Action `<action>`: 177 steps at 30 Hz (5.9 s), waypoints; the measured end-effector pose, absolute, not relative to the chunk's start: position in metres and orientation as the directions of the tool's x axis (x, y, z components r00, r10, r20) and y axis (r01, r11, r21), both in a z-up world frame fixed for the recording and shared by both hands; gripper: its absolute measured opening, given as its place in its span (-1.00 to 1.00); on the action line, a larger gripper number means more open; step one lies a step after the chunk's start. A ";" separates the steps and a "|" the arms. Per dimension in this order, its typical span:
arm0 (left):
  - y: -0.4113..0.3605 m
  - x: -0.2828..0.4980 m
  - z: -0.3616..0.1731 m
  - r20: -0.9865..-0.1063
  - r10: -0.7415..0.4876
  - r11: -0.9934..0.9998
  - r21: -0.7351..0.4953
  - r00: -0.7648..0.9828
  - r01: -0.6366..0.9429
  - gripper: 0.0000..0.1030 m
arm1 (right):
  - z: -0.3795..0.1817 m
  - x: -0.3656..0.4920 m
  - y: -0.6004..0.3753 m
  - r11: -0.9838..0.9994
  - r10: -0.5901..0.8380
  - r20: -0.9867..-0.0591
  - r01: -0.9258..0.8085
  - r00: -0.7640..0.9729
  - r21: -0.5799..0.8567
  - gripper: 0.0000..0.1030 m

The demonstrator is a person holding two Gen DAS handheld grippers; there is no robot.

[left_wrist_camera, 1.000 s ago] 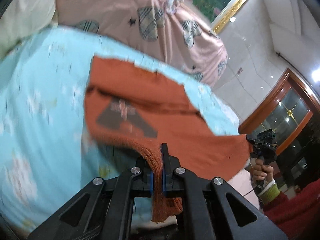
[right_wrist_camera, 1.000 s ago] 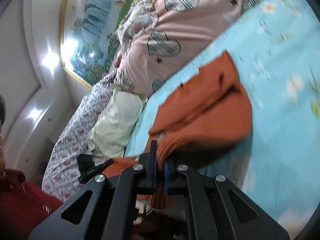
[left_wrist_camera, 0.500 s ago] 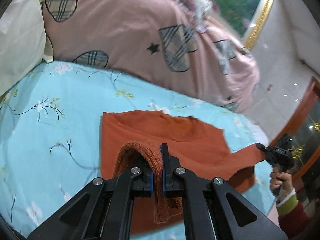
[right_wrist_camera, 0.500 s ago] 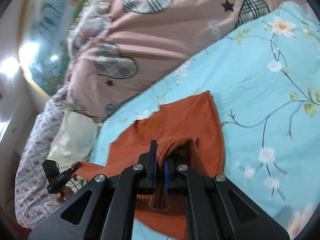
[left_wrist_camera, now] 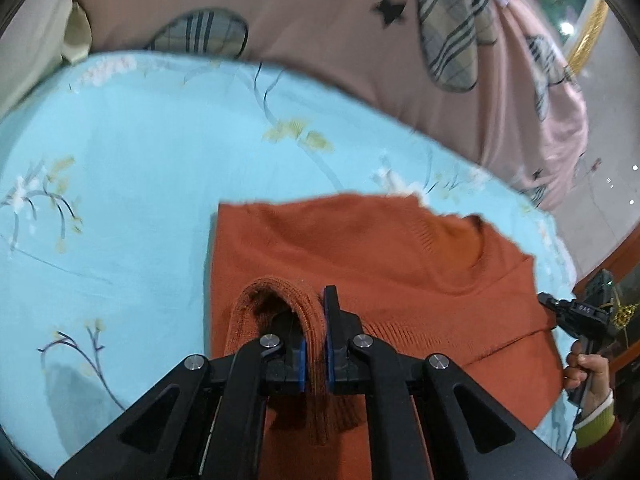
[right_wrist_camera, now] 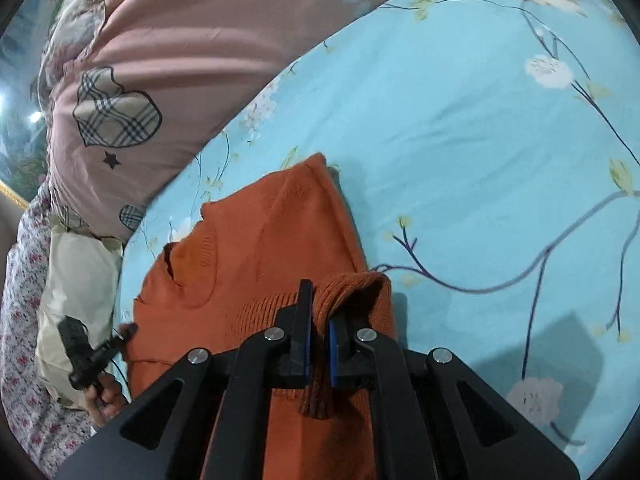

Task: Fold small clothes

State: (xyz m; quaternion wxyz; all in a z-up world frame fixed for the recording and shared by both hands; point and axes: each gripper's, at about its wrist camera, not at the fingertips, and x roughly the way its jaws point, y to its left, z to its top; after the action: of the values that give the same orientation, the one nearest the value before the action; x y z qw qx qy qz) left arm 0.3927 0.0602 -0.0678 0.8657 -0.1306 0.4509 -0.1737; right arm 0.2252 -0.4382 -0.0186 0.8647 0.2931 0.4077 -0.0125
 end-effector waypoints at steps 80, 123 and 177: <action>0.067 0.249 -0.076 -0.678 -0.313 0.884 -0.464 0.665 -0.057 -0.78 | -0.026 0.132 -0.340 0.861 0.256 -0.664 0.146 0.703 0.487 -0.34; -0.260 0.197 -0.027 -0.645 -0.667 0.693 -0.355 0.373 0.627 -0.83 | 0.012 0.234 -0.429 0.889 0.328 -0.736 0.071 0.592 0.453 -0.66; -0.156 0.295 -0.090 -0.735 -0.586 0.809 -0.503 0.341 0.305 0.55 | -0.026 0.205 -0.452 0.885 0.296 -0.754 0.129 0.587 0.448 0.37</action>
State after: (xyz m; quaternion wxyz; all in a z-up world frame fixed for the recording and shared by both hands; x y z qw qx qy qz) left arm 0.2947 -0.1558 -0.0895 0.8070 -0.1396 0.5031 -0.2760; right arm 0.2052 -0.4520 -0.0260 0.8591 0.2351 0.4519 0.0488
